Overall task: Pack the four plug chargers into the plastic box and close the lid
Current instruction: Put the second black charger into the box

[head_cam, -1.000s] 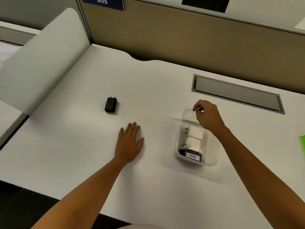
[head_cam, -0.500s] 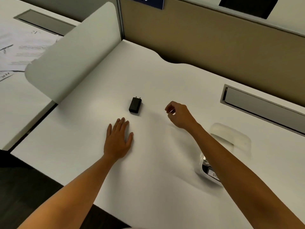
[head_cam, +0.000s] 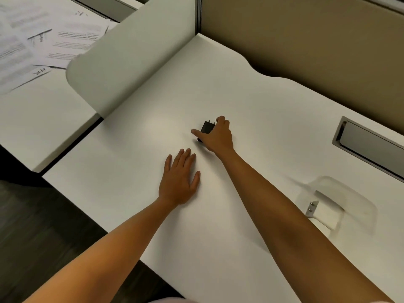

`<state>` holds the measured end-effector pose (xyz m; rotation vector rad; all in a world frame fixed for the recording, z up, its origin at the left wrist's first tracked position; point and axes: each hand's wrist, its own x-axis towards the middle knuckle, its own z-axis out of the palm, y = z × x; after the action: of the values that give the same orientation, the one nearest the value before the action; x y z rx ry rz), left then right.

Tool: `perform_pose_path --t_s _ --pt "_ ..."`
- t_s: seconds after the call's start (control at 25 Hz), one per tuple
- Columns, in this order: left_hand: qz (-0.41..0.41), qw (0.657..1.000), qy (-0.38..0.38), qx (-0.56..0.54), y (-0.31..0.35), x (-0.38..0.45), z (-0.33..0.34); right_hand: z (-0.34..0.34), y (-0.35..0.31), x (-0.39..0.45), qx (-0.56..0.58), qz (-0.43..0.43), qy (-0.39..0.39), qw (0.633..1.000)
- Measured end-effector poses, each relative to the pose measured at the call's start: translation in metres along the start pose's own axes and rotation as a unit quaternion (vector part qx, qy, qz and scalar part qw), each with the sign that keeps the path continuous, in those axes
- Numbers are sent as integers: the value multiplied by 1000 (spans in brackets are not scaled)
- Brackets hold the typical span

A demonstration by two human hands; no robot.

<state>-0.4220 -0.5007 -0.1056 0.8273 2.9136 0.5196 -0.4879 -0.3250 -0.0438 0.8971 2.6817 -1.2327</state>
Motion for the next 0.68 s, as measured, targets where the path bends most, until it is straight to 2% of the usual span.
perform_pose_path --t_s 0.16,0.32,0.48,0.68 --pt "-2 1000 -1 1 0 1 -1 8 -4 2 -33 15 -5 999" --pt "3 1000 11 -10 0 -1 -2 -8 20 -8 -57 -8 -6 998" --pt "7 1000 15 -9 2 -1 -4 -45 55 -29 -40 -8 10 999" --pt "16 1000 19 -3 -1 -3 -1 -102 85 -83 17 -57 18 998"
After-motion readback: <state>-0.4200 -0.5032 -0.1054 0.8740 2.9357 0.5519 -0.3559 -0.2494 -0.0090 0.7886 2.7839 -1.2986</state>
